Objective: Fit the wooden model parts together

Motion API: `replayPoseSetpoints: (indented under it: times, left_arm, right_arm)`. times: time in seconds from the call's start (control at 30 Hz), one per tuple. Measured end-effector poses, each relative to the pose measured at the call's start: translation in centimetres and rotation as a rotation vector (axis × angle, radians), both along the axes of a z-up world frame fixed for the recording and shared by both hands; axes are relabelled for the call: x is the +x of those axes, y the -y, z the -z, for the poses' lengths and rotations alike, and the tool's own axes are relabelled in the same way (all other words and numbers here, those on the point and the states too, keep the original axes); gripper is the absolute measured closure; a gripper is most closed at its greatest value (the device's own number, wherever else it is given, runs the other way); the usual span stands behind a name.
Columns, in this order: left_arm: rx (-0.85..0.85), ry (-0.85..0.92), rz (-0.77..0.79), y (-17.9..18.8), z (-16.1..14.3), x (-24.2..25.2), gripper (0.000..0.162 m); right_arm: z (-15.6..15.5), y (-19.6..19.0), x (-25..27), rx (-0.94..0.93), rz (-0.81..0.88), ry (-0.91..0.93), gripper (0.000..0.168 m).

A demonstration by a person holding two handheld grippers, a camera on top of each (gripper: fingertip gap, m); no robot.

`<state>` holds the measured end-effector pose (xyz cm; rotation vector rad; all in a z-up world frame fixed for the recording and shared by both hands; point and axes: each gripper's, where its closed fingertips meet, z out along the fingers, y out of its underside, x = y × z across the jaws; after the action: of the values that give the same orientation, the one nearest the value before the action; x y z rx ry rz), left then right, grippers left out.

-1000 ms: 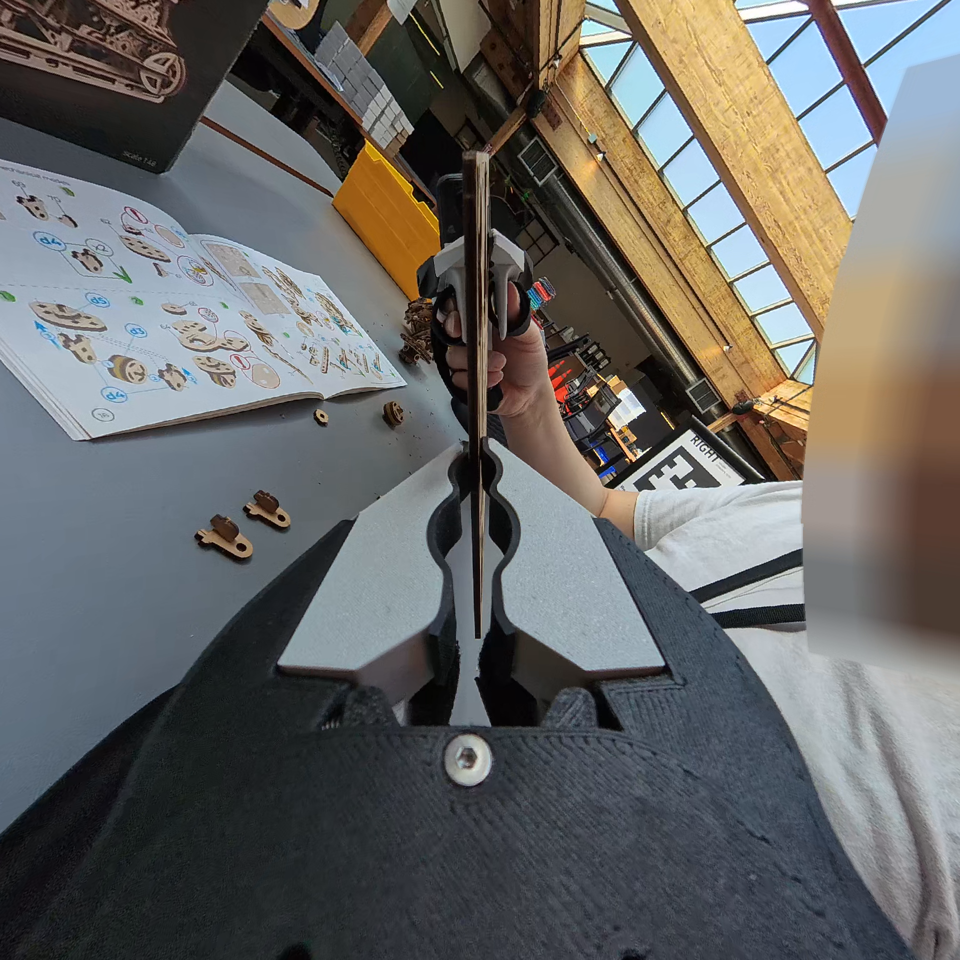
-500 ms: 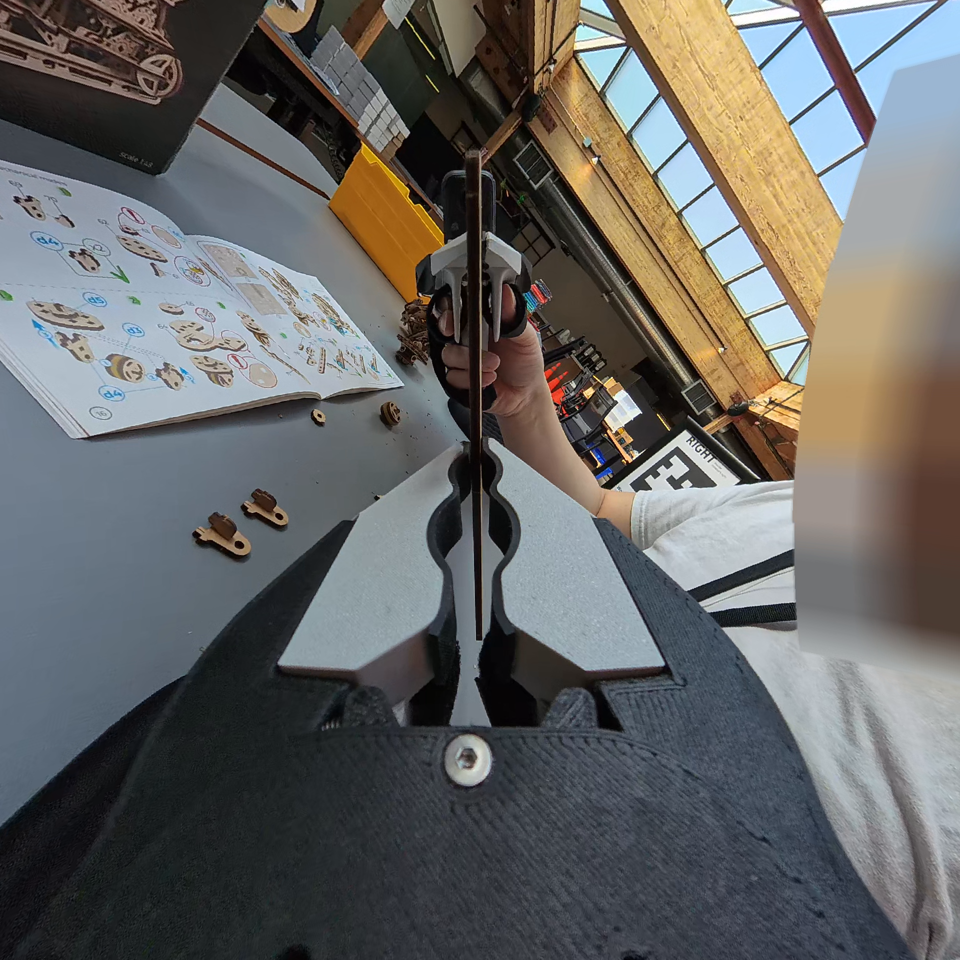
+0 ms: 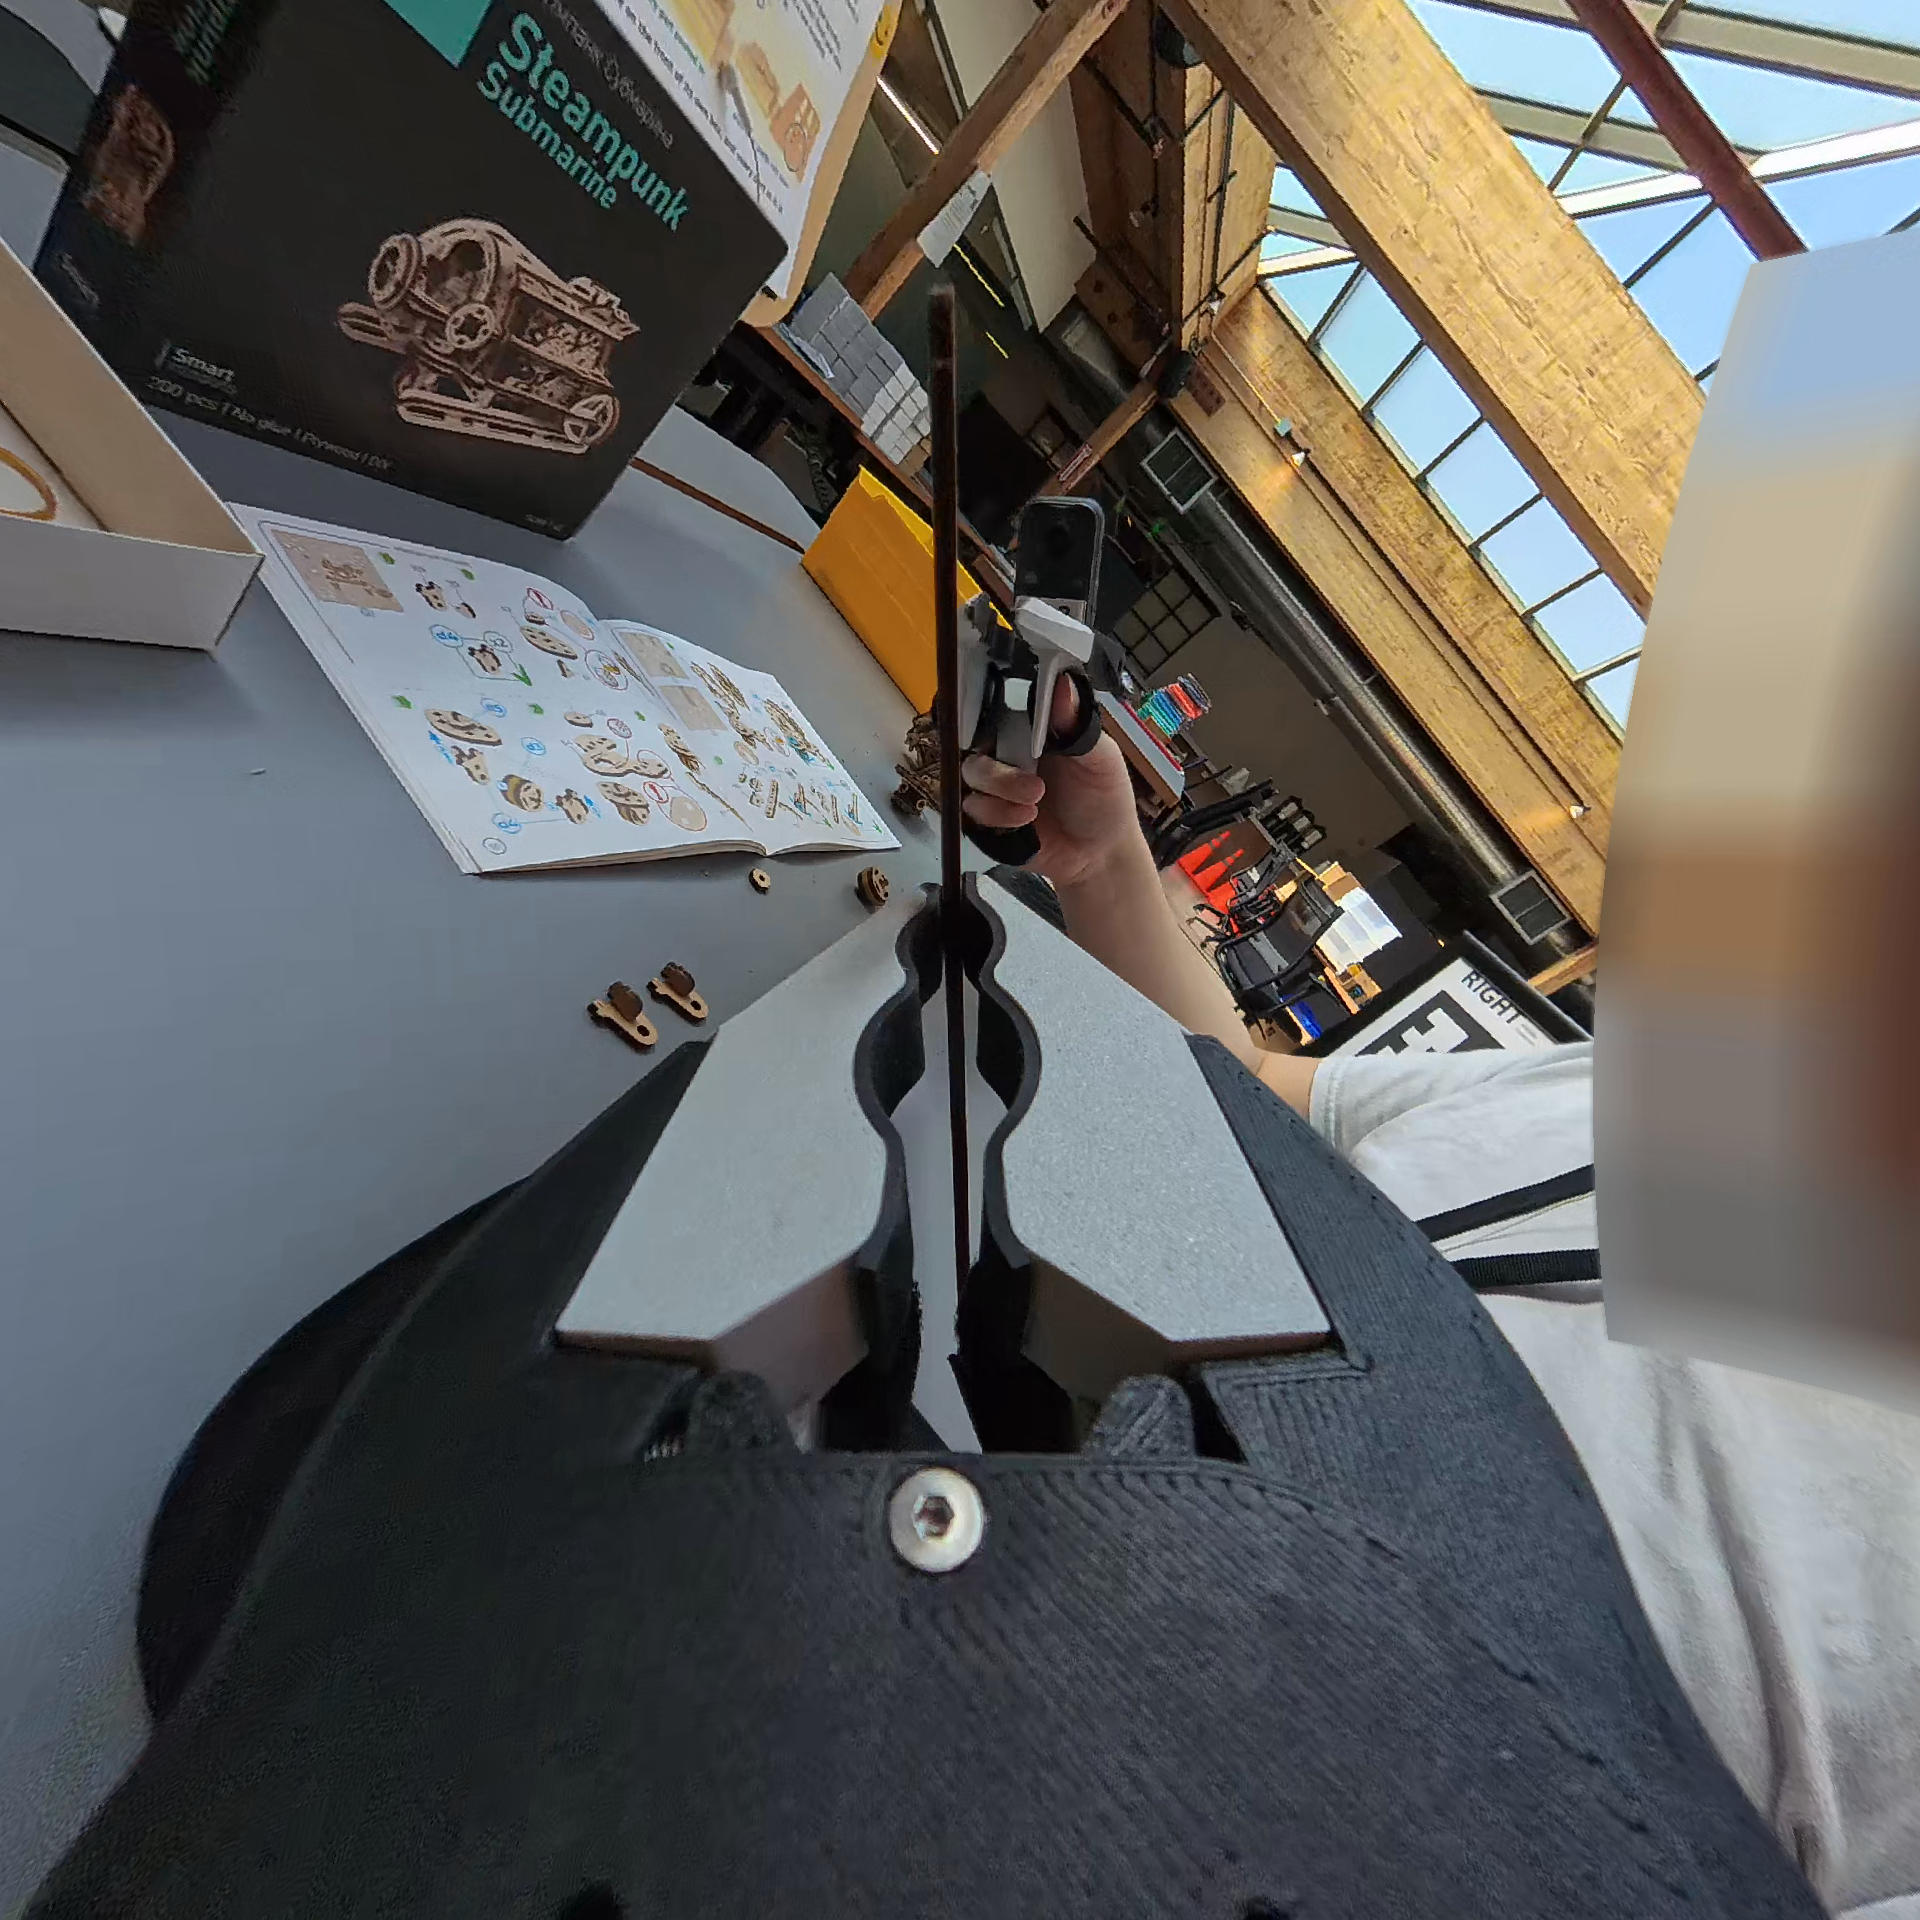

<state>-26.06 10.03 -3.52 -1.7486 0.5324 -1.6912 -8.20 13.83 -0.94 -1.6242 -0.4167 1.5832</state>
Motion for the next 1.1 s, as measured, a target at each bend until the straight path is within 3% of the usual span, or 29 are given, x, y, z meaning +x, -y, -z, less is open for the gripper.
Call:
replayPoseSetpoints:
  times: [0.3, 1.1]
  left_arm:
    - [-0.002, -0.016, -0.103, -0.1, -0.5, -4.1, 0.162]
    - [-0.055, -0.003, -0.141, -0.3, -0.2, -5.7, 0.162]
  right_arm:
    - [0.6, -0.5, 0.2, -0.039, 0.011, -0.017, 0.155]
    - [1.4, -0.7, 0.2, -0.065, 0.018, -0.005, 0.156]
